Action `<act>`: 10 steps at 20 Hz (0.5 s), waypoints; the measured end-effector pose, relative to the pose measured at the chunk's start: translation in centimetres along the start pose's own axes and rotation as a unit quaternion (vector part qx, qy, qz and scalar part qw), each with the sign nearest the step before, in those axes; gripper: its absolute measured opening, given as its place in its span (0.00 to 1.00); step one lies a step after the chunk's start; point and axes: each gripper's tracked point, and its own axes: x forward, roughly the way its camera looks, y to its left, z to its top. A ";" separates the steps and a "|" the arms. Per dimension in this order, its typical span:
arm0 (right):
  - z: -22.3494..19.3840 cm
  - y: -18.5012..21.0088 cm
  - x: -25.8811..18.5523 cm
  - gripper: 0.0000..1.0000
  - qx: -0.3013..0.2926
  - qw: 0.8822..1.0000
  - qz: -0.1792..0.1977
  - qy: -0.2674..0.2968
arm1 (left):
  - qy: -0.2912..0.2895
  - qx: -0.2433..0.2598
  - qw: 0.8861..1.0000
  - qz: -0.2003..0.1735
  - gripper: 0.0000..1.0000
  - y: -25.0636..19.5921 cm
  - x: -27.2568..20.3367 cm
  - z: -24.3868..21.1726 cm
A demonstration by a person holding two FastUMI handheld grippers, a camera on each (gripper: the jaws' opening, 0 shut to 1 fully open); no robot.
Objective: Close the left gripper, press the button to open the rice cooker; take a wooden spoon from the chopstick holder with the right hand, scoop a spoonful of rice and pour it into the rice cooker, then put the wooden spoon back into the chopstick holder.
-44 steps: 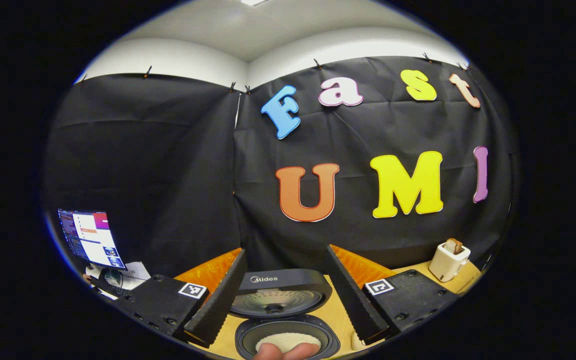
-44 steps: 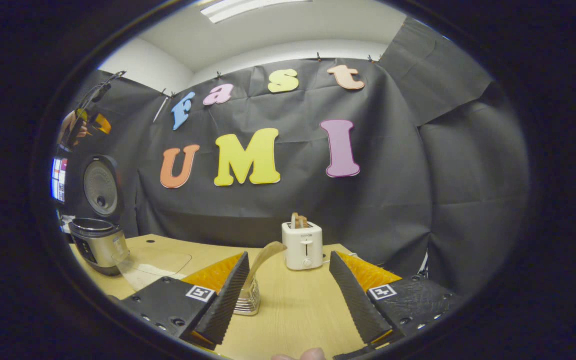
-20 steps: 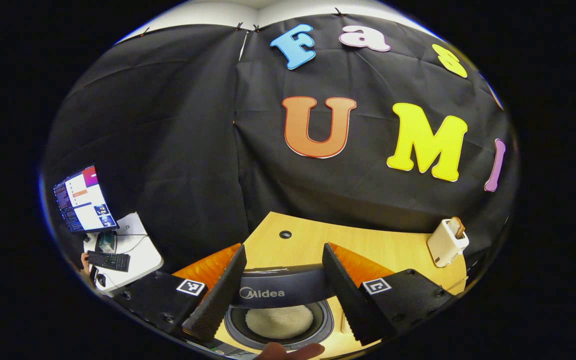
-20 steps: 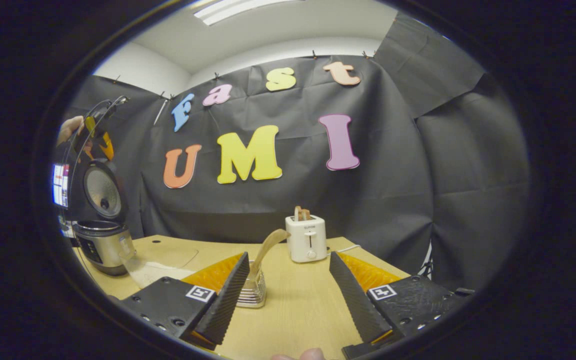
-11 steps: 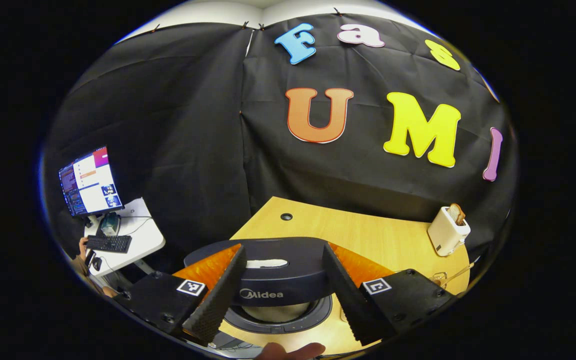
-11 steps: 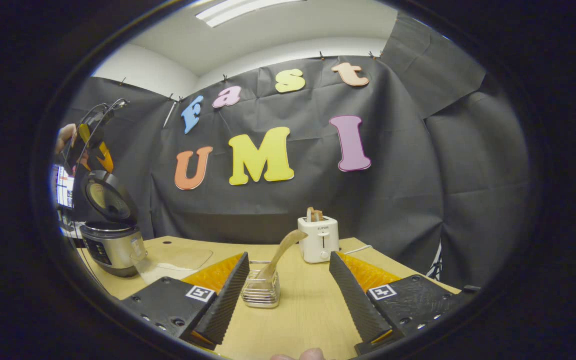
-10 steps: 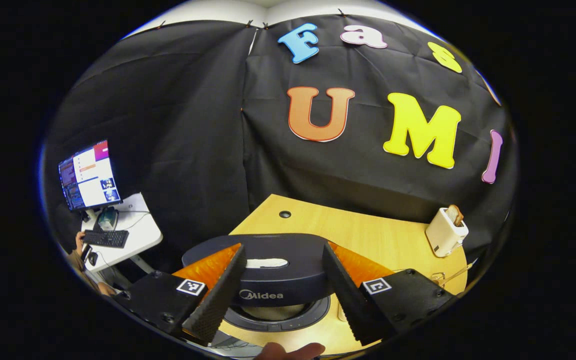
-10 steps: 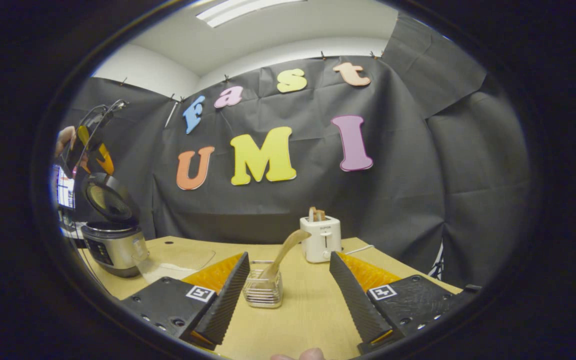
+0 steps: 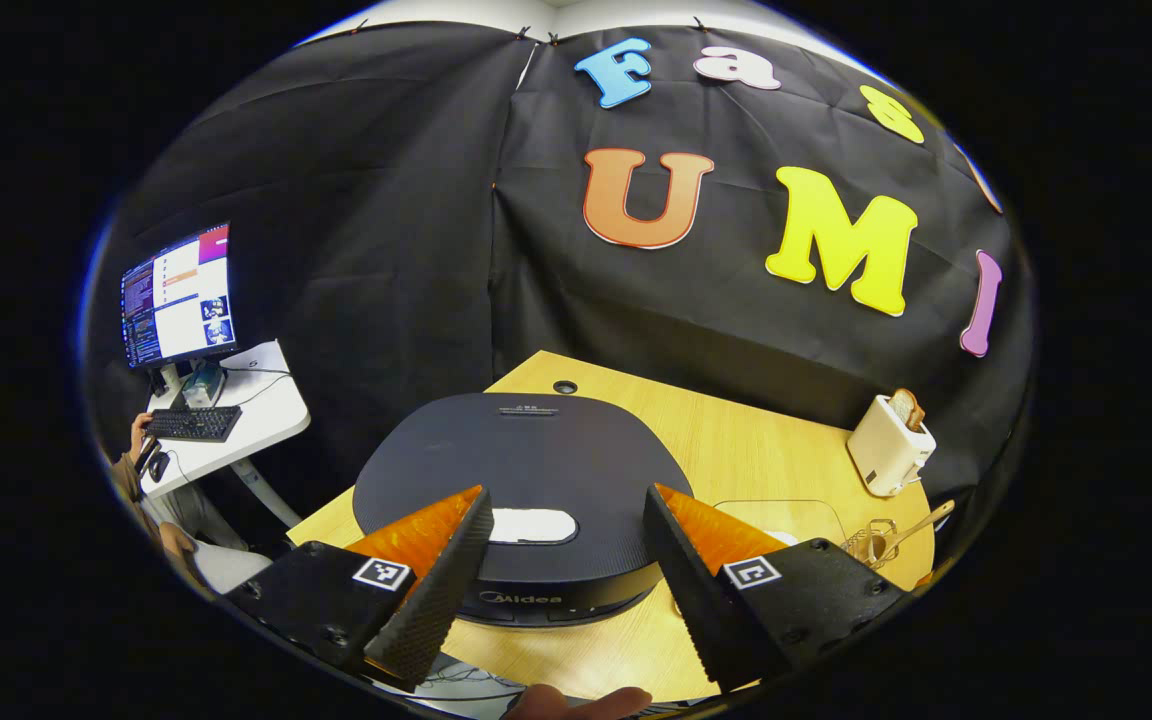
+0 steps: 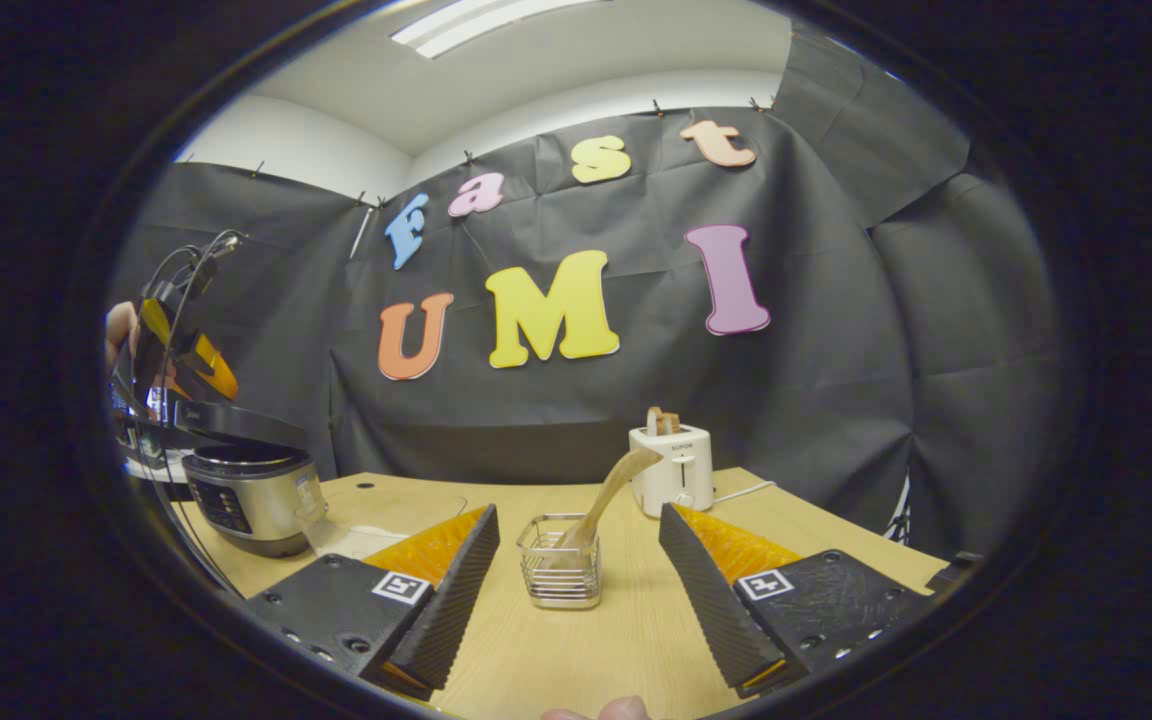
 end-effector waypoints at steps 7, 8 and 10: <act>-0.3 0.5 -0.1 0.91 0.004 1.000 0.004 0.002 | -0.021 0.008 1.000 0.013 0.98 0.4 1.2 -2.6; -0.4 0.6 -0.2 0.91 0.004 1.000 0.006 0.003 | -0.021 0.007 1.000 0.015 0.98 0.4 1.4 -3.2; -0.7 0.6 -0.2 0.91 0.002 1.000 0.005 0.002 | -0.040 0.023 0.999 0.016 0.98 0.1 1.3 -3.5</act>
